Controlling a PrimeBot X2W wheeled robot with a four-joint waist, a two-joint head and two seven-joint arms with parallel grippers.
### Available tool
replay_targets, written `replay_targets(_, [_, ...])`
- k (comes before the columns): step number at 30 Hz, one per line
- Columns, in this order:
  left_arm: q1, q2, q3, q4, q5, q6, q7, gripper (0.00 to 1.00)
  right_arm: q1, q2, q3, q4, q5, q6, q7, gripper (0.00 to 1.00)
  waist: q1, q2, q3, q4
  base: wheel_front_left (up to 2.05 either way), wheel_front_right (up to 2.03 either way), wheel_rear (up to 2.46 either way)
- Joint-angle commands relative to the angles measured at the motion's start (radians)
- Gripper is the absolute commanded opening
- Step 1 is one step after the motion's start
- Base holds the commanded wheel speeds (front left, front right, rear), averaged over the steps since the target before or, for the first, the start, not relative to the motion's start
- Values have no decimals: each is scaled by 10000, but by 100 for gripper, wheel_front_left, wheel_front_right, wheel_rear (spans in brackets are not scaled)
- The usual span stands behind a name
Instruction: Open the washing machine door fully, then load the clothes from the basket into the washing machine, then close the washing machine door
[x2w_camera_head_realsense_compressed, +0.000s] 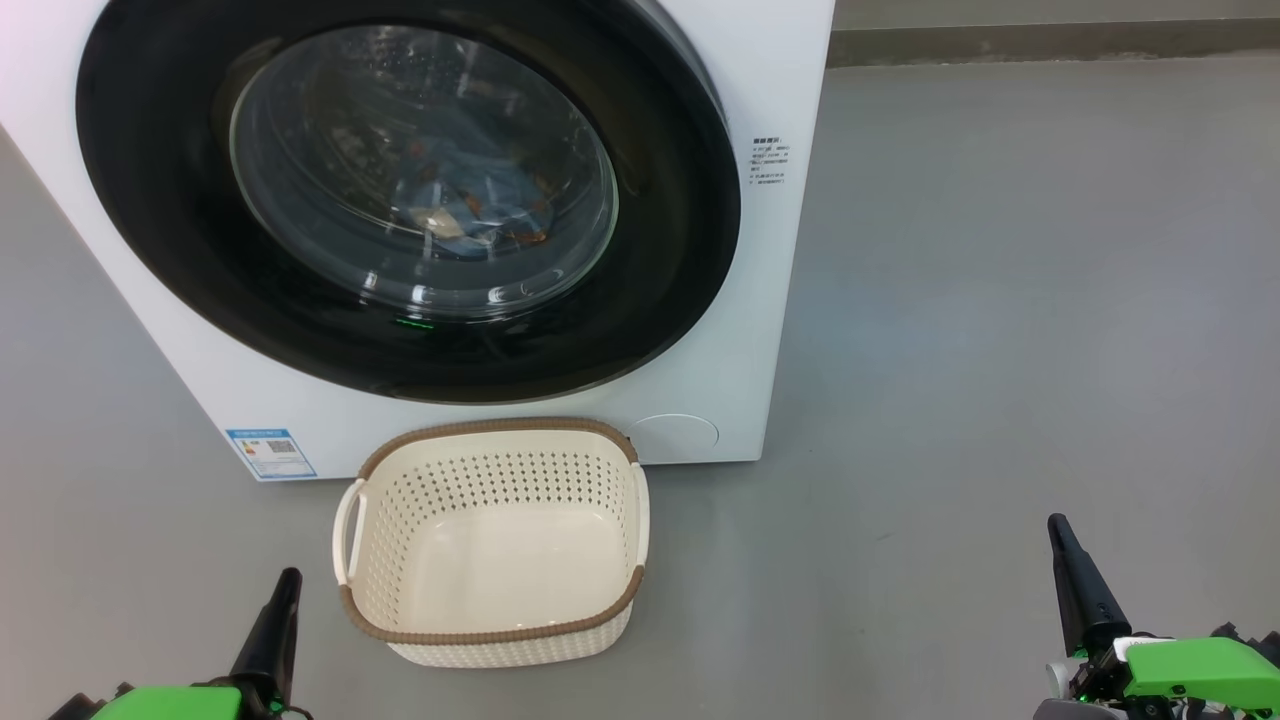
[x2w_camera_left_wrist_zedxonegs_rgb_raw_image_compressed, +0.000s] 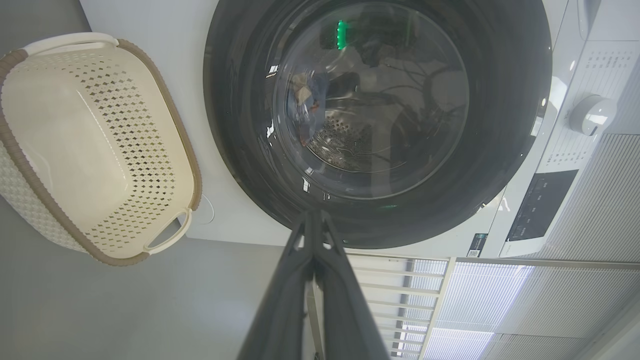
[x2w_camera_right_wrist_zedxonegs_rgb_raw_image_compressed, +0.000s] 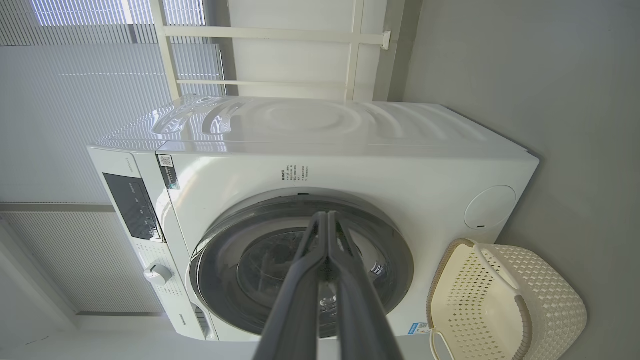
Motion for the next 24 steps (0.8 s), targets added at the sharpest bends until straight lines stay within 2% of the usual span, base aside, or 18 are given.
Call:
replay_targets(1, [-405,111,358,-265,-34,-27,44,0,-411,-45,241,-297,110,-11,77,0,-1,0,0,0,0,0,0])
replay_targets(24, [-406,104,369,-264,-25,-27,53,0,-411,-45,241,-297,110,-11,77,0,-1,0,0,0,0,0,0])
